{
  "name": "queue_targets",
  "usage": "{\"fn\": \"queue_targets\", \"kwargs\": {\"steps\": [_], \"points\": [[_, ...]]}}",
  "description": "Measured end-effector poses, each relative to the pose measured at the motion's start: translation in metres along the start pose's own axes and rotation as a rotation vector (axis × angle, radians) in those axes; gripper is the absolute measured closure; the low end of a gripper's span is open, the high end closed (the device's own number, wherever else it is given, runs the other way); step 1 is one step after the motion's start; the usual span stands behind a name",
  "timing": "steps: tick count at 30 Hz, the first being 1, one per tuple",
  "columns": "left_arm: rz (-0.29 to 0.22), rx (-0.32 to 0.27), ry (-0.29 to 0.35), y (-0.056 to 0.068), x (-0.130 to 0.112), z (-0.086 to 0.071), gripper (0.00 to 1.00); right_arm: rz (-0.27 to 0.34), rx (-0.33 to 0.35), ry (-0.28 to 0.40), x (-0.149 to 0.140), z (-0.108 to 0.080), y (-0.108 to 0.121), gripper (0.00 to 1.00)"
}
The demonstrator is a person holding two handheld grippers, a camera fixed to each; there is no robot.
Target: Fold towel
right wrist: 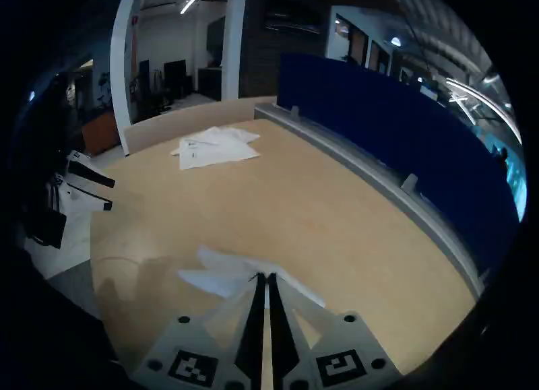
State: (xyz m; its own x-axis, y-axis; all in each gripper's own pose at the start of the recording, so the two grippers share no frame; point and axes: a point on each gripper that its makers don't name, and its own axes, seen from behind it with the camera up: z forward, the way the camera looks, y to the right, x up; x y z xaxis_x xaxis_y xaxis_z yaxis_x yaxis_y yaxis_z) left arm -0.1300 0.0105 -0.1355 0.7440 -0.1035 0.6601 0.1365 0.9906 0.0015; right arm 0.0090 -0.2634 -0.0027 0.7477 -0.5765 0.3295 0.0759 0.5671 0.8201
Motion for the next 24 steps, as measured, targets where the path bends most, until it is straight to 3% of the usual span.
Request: {"fn": "queue_targets", "kwargs": {"steps": [12, 24], "points": [[0.028, -0.037, 0.015, 0.025, 0.017, 0.01, 0.09, 0.017, -0.049, 0.019, 0.002, -0.041, 0.037, 0.96], [0.056, -0.063, 0.015, 0.049, 0.028, 0.018, 0.09, 0.06, -0.121, 0.031, -0.009, -0.095, 0.101, 0.96]]}}
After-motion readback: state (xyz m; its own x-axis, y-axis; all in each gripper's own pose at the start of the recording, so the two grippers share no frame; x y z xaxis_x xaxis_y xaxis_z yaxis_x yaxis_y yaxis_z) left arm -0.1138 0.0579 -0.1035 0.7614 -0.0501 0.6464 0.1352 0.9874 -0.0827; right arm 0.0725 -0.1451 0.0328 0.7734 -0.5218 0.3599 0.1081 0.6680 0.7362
